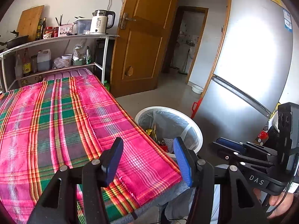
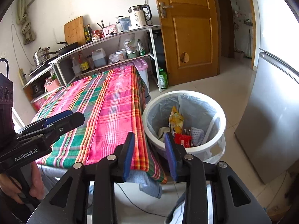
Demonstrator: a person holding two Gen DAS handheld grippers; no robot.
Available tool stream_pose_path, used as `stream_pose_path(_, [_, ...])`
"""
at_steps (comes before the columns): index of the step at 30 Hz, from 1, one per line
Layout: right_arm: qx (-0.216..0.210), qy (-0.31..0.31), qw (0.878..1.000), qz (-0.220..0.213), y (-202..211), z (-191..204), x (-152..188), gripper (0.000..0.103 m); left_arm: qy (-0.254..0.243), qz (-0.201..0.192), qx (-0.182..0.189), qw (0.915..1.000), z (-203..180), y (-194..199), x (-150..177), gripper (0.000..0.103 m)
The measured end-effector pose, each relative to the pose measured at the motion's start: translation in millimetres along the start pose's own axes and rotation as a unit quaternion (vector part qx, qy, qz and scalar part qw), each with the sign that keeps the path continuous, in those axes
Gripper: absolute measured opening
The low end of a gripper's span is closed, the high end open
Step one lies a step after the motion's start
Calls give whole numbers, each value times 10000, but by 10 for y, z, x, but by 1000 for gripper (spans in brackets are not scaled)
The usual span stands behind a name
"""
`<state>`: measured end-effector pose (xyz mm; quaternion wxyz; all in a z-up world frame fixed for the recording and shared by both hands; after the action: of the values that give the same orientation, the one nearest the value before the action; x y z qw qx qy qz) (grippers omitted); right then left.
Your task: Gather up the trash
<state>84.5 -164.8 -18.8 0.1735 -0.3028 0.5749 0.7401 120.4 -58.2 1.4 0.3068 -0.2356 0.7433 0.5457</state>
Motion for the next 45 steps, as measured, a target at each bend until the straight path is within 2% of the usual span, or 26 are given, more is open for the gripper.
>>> stream_pose_path(13, [127,273,9995,-98,78,179,278,43,107,30,-302,9995,41,204,375,58])
stream_pose_path(45, [185,297,9993,-115,86,152,299,43,25,62,-360,9993,-50,207,463,58])
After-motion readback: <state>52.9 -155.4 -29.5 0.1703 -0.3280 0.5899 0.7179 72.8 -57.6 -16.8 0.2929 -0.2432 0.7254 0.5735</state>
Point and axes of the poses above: each gripper's, at about its wrist camera, not at the fingertips, and y roughly against the way its jaws point, z to its left, x to its underside, the point moved 6 cm from there along -y, roughly the way its jaws point, and after that the axes turned 10 degrees about z, right-handed, at the moved point
